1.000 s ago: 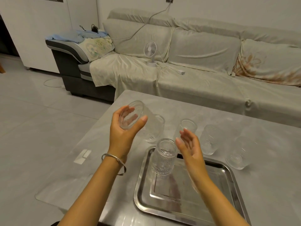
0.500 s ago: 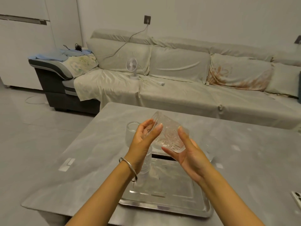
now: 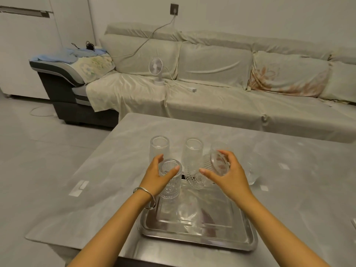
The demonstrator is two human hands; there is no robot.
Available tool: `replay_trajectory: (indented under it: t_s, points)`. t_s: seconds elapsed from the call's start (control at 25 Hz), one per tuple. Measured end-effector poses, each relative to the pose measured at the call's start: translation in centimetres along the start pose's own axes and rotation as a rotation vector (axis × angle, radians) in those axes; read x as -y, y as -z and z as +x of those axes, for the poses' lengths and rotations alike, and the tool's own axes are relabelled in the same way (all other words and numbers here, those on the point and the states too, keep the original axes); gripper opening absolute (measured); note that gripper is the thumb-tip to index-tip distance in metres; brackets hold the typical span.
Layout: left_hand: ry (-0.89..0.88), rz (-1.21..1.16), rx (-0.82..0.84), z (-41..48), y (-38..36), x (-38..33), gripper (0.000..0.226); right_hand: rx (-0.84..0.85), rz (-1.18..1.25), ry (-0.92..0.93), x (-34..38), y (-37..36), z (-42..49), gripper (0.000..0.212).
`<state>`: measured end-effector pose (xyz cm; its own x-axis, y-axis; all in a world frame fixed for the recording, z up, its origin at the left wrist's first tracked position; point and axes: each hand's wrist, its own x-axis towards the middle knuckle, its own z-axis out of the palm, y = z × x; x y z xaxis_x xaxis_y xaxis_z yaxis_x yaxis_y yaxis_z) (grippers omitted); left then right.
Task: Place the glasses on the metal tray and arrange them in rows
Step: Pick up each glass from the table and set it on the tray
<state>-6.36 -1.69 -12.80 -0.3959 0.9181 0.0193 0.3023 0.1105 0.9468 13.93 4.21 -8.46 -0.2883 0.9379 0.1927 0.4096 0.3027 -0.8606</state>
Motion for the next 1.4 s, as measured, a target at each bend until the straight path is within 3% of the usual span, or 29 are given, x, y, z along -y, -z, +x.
replay_trajectory:
  t_s: [0.28, 0.72, 1.0, 1.4]
  points:
    - [0.039, -0.221, 0.008, 0.0, -1.1, 1.9, 0.053, 0.082, -0.212, 0.053, -3.0, -2.2, 0.4, 0.082]
    - [0.028, -0.263, 0.033, 0.2, -1.2, 2.4, 0.056, 0.141, -0.206, 0.085, -3.8, -3.8, 0.8, 0.08]
    - [0.024, -0.279, 0.042, 0.0, -1.2, 2.2, 0.05, 0.213, 0.205, -0.154, -3.7, -4.9, -0.2, 0.072]
    - [0.057, -0.229, 0.059, 0.1, -0.9, 1.8, 0.053, 0.214, 0.232, -0.175, -3.1, -5.0, -0.1, 0.061]
